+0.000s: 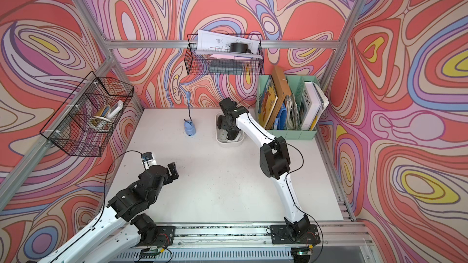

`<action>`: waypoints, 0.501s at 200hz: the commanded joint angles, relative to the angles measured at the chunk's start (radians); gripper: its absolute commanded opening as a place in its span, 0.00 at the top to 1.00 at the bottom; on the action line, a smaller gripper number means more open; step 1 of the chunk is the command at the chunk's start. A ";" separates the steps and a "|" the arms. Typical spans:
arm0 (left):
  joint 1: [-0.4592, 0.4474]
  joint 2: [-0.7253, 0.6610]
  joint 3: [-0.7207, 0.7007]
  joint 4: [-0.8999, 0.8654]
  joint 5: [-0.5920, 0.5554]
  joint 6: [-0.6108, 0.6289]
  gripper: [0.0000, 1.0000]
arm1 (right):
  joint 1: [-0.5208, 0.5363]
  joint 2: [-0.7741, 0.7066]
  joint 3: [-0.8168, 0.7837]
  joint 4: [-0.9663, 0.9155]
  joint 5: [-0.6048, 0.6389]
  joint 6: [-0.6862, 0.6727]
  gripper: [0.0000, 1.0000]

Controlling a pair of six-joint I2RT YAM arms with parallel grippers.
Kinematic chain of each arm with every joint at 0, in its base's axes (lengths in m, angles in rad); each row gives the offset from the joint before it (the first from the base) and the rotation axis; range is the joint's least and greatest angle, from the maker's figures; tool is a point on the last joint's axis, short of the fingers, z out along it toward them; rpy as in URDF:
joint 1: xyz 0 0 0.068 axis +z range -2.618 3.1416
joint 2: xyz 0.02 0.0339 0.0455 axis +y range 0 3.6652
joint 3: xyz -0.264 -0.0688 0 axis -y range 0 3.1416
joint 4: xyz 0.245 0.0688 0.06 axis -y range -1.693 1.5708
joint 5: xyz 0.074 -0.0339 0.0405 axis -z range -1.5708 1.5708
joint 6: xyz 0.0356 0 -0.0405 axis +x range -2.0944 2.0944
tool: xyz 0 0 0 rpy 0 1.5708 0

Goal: Put the mouse in the storage box
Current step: Place the mouse in the storage box.

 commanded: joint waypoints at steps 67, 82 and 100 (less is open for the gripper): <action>0.003 0.002 0.003 0.005 -0.098 -0.018 0.01 | -0.017 0.190 0.191 0.068 -0.051 -0.046 0.43; 0.002 -0.006 0.000 0.007 -0.103 -0.017 0.01 | -0.018 0.208 0.200 0.080 -0.036 -0.048 0.40; 0.003 -0.005 -0.002 0.006 -0.102 -0.024 0.01 | -0.020 0.226 0.216 0.080 -0.033 -0.045 0.33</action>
